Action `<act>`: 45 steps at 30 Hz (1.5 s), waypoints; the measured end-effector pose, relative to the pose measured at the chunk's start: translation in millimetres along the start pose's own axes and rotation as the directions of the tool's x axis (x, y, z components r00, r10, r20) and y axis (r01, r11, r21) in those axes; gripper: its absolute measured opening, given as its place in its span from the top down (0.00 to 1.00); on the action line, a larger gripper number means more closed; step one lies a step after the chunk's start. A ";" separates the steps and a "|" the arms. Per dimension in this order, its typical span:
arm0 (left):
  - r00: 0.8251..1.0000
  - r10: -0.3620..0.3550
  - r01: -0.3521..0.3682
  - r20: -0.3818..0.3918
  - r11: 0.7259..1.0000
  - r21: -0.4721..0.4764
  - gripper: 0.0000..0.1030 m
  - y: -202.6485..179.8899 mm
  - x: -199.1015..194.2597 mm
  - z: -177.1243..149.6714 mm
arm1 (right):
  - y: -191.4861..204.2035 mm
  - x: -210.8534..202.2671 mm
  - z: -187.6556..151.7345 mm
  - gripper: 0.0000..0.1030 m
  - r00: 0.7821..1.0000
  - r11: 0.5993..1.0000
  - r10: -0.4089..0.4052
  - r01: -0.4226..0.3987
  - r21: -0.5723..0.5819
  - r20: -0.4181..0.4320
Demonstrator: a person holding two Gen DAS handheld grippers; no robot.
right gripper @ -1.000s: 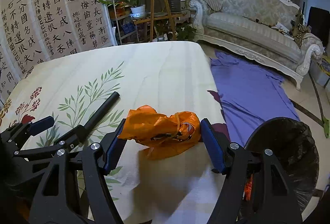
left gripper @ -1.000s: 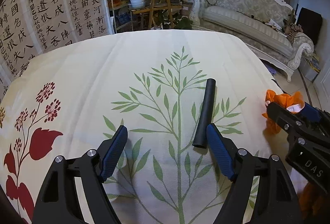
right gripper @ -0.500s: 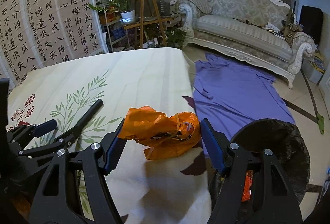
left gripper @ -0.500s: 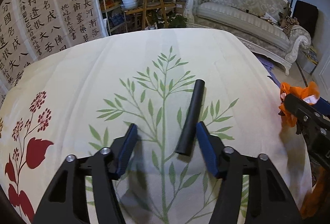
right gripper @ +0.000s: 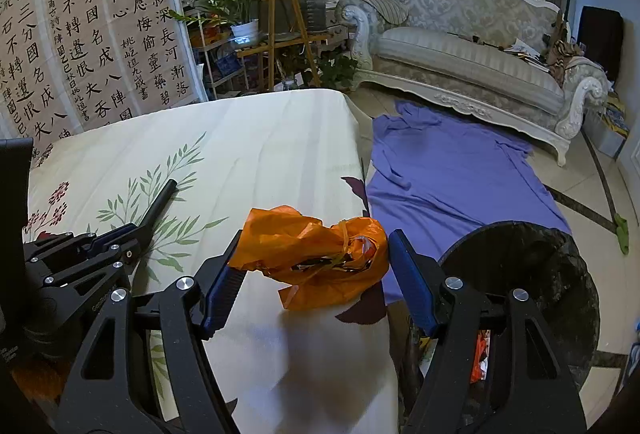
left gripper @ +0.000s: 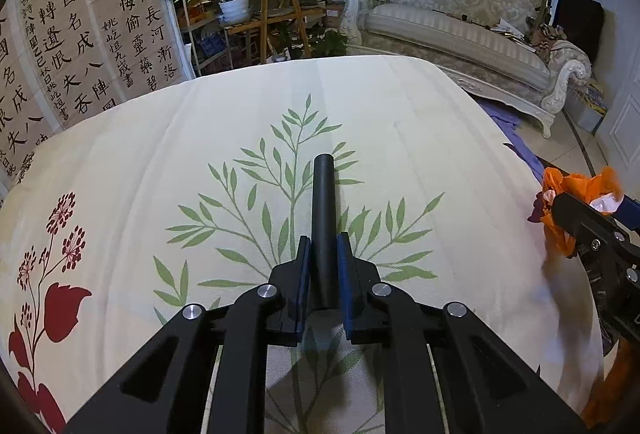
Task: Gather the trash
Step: 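Carry the orange bag and black tube over the bin and open both tools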
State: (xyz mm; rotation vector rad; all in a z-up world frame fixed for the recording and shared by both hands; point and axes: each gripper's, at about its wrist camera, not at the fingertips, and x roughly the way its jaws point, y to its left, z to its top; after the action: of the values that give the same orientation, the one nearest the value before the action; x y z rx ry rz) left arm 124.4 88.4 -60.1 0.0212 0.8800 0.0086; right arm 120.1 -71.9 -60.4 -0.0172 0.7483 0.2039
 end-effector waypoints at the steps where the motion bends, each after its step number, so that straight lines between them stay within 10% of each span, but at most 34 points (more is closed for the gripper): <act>1: 1.000 -0.002 0.002 0.000 1.000 -0.001 0.86 0.3 0.0 0.8 | 0.0 -0.7 -0.5 0.34 1.000 1.000 0.000 0.000 0.000 0.000; 21: 0.993 -0.068 0.067 0.100 0.998 0.014 0.86 -26.5 -63.9 -20.0 | -15.7 -50.2 -22.8 0.34 0.998 0.999 -0.040 0.038 0.023 0.047; 45: 0.958 -0.243 0.199 0.153 0.945 0.258 0.86 -177.2 -55.1 -4.1 | -149.9 -77.4 -44.4 0.34 0.950 0.934 -0.308 0.293 0.204 0.049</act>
State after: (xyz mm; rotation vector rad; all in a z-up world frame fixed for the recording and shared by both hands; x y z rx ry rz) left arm 85.9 -89.6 -24.2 0.1472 0.6911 -0.3079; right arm 63.5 -236.5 -49.1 0.0620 0.6725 -0.1615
